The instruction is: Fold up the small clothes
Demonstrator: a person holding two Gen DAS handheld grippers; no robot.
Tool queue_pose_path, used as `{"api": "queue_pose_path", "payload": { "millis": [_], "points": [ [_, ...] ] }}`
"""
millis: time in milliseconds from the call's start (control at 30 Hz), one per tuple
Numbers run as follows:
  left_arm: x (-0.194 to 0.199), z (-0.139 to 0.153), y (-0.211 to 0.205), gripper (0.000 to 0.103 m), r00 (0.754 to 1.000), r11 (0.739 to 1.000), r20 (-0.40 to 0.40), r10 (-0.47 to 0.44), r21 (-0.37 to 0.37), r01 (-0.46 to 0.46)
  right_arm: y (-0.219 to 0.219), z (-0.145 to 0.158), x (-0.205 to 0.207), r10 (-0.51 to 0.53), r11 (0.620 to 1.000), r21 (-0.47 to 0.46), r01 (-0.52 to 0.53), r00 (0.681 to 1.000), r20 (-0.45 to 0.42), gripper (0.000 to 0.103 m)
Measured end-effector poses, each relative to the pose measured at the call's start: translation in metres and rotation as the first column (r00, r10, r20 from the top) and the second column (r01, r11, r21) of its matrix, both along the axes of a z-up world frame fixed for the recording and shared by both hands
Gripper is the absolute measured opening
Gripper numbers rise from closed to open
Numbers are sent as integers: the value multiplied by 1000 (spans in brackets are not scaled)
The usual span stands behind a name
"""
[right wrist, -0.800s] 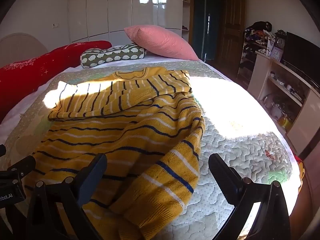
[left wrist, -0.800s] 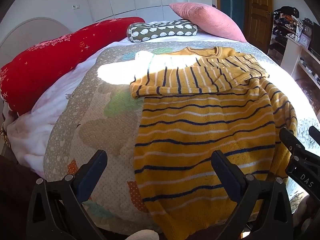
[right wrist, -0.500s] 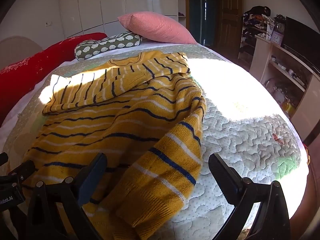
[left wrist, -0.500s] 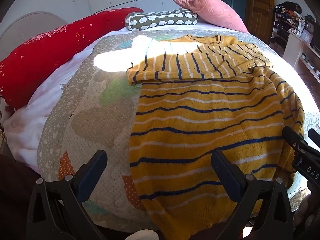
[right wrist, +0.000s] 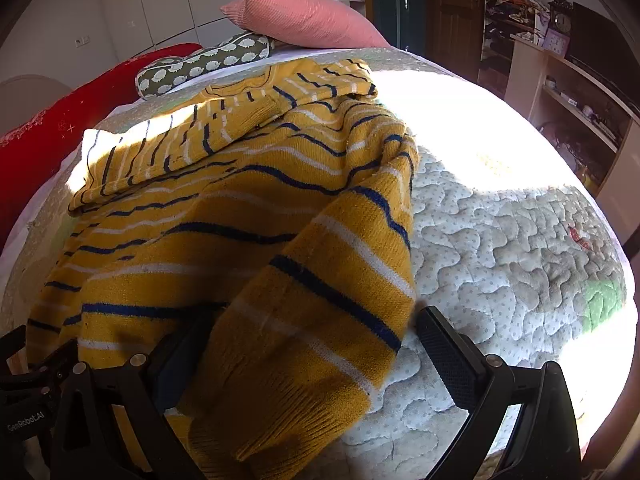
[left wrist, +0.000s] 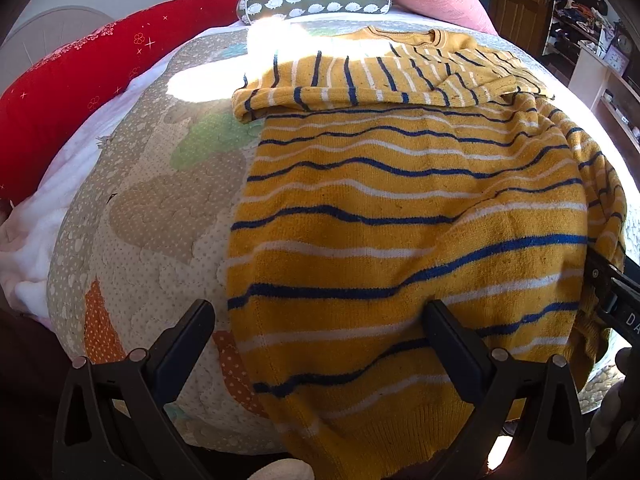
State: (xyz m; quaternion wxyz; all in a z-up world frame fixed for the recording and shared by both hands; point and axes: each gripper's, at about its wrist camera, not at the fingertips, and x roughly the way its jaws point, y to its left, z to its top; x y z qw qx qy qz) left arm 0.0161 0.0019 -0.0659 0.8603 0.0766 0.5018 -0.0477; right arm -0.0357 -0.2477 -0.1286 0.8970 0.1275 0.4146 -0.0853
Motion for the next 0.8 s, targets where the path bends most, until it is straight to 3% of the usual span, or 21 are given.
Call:
{"api": "queue_pose_path", "payload": {
  "millis": [800],
  "points": [
    [5,-11,-3,103,999,1000,-30,14,-1,-14,23,11,9,-55,997,-46,57,998,31,102]
  ]
}}
